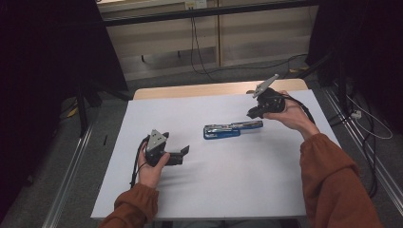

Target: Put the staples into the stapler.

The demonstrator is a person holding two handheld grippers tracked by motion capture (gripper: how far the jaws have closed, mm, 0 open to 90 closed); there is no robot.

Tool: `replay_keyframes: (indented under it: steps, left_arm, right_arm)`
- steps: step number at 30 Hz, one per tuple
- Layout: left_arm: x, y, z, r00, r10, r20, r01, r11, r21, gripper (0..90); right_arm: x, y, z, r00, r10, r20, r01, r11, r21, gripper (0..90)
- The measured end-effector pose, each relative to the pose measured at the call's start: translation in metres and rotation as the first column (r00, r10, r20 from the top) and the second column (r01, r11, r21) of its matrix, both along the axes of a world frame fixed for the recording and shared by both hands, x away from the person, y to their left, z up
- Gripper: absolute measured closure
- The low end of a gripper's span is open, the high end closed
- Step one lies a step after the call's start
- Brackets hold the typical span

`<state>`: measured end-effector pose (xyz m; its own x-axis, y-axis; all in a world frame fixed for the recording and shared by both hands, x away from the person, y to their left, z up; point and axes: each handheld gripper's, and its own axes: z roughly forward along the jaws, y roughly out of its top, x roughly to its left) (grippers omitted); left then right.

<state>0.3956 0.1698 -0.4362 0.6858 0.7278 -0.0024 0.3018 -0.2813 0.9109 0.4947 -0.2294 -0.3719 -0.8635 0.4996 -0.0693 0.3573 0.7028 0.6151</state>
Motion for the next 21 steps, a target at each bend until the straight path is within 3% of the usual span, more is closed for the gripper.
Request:
replay_keyframes:
  steps: [21]
  left_arm:
    - [0.0, 0.0, 0.0, 1.0, -0.006, 0.004, 0.006, 1.0, 0.002, 3.7]
  right_arm:
    - [0.007, 0.046, 0.003, 0.9947, 0.103, 0.009, -0.103, 0.9947, -0.005, 79.2]
